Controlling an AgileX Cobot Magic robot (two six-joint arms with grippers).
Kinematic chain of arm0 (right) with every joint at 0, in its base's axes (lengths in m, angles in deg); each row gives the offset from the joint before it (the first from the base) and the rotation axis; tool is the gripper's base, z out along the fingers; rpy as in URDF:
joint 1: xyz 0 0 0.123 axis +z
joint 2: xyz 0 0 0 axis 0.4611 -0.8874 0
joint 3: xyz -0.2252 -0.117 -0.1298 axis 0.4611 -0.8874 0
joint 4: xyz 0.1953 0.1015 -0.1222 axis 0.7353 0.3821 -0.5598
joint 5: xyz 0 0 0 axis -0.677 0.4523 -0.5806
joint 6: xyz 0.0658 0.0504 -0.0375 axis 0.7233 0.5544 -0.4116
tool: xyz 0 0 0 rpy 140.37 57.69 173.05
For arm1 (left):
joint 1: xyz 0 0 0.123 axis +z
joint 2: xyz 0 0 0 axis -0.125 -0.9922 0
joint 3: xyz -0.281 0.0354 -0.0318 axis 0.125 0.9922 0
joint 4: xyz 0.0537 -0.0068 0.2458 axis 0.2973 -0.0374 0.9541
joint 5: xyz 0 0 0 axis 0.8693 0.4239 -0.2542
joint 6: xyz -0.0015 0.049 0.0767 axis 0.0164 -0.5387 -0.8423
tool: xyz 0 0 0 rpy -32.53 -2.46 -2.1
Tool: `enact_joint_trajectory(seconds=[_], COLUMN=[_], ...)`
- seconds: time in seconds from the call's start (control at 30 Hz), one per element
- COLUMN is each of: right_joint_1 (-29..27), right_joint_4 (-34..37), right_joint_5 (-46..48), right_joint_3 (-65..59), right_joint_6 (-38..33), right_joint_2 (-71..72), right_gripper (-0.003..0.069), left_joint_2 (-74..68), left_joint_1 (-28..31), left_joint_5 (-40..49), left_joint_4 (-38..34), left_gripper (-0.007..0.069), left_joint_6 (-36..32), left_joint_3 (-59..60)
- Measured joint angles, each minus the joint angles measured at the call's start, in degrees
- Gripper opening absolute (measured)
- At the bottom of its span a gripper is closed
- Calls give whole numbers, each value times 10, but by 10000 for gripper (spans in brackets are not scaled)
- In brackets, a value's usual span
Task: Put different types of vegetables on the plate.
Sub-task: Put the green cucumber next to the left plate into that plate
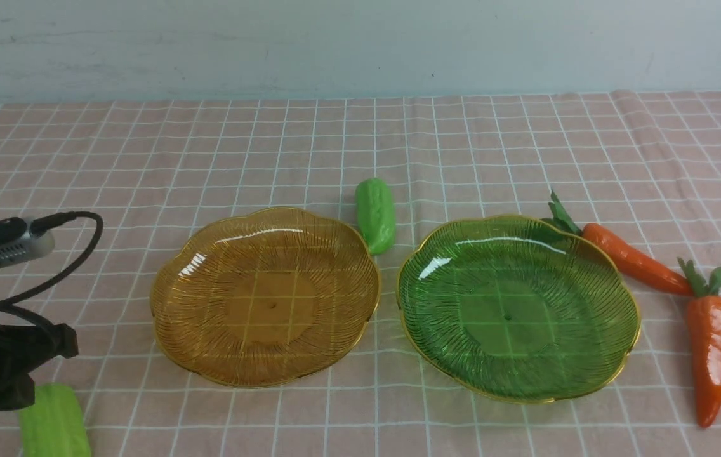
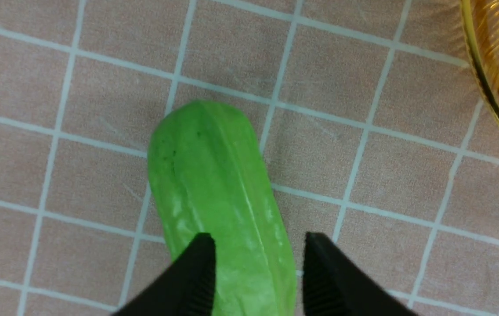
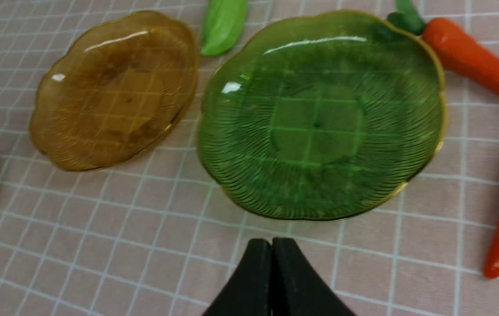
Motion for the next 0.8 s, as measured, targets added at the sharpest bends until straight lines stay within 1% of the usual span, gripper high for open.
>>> enact_joint_trajectory(seconds=[0.03,0.07,0.13,0.17,0.2,0.23,0.3,0.5,0.57,0.63,0.67,0.7,0.77,0.8], right_joint_1=[0,0,0,0,0,0,0,0,0,0,0,0,0,0], right_joint_4=[14,26,37,38,40,41,54,80,82,80,76,74,68,60], right_joint_5=[1,0,-1,-2,-3,-4,-5,-11,-12,-12,-13,-15,-26,-28], right_joint_3=[0,0,0,0,0,0,0,0,0,0,0,0,2,8], right_joint_6=[-11,-20,-30,-33,-33,-35,-37,-67,-68,-69,-69,-69,-68,-65], right_joint_2=[-4,-6,-5,-5,-6,-7,-7,-7,-7,-8,-9,-12,-27,-38], right_gripper=[-15,-15,-15,-15,-15,-15,-15,-15,-15,-15,-15,-15,-15,-15], left_joint_2=[-5,-8,-19,-34,-45,-57,-81,-132,-143,-151,-154,-154,-154,-154], left_joint_1=[0,0,0,0,0,0,0,0,0,0,0,0,0,-2], left_joint_5=[0,0,-1,-3,-5,-9,-13,-15,-17,-22,-26,-25,-19,-12], left_joint_4=[-1,-1,1,2,3,4,7,16,16,16,16,16,15,13], left_gripper=[304,355,480,593,638,666,683,683,666,603,486,407,353,350], left_joint_6=[0,0,3,10,14,17,19,20,20,20,20,20,20,20], left_joint_3=[0,0,0,0,-1,-1,-2,-4,-4,-4,-5,-9,-22,-32])
